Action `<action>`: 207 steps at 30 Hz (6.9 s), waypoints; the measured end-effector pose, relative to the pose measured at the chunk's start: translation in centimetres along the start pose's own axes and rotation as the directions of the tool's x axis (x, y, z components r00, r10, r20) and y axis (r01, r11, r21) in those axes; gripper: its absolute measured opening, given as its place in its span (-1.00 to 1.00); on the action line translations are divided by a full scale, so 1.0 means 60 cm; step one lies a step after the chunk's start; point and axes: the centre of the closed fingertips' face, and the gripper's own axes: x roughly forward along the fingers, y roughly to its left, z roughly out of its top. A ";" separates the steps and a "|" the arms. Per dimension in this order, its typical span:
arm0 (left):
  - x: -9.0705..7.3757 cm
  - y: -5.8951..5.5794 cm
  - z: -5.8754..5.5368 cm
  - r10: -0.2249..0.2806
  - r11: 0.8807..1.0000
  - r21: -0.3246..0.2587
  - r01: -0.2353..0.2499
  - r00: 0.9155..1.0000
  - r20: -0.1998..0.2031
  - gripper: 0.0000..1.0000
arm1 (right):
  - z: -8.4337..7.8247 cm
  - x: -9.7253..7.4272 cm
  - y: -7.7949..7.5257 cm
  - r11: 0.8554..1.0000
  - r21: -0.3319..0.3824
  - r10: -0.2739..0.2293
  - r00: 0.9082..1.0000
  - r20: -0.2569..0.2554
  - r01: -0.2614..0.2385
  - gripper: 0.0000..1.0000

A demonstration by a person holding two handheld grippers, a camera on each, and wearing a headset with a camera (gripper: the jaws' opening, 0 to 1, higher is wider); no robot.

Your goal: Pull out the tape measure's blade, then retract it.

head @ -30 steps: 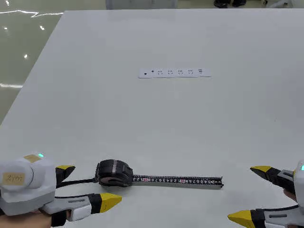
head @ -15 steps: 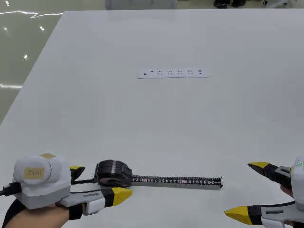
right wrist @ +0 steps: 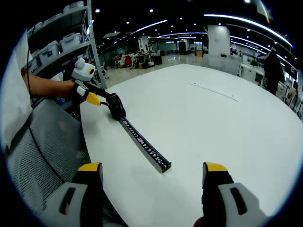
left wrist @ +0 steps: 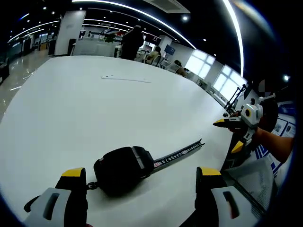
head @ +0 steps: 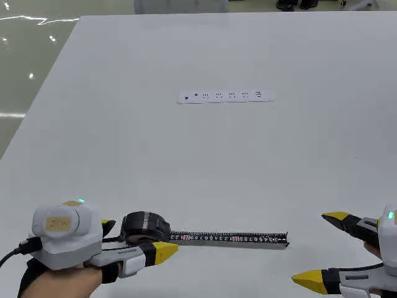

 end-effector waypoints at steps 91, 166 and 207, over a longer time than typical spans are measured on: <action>0.046 0.051 -0.015 0.376 0.922 -0.099 -0.374 0.926 0.004 0.26 | -0.025 0.071 -0.008 0.992 0.011 0.126 0.992 0.007 -0.126 0.40; 0.046 0.051 -0.016 0.375 0.923 -0.090 -0.374 0.927 -0.005 0.26 | -0.060 0.121 -0.033 0.965 -0.217 0.153 0.988 0.014 -0.146 -0.72; 0.049 0.054 -0.018 0.375 0.918 -0.115 -0.379 0.925 -0.059 0.23 | -0.011 0.161 0.023 0.945 -0.246 0.235 0.971 0.051 -0.215 -0.73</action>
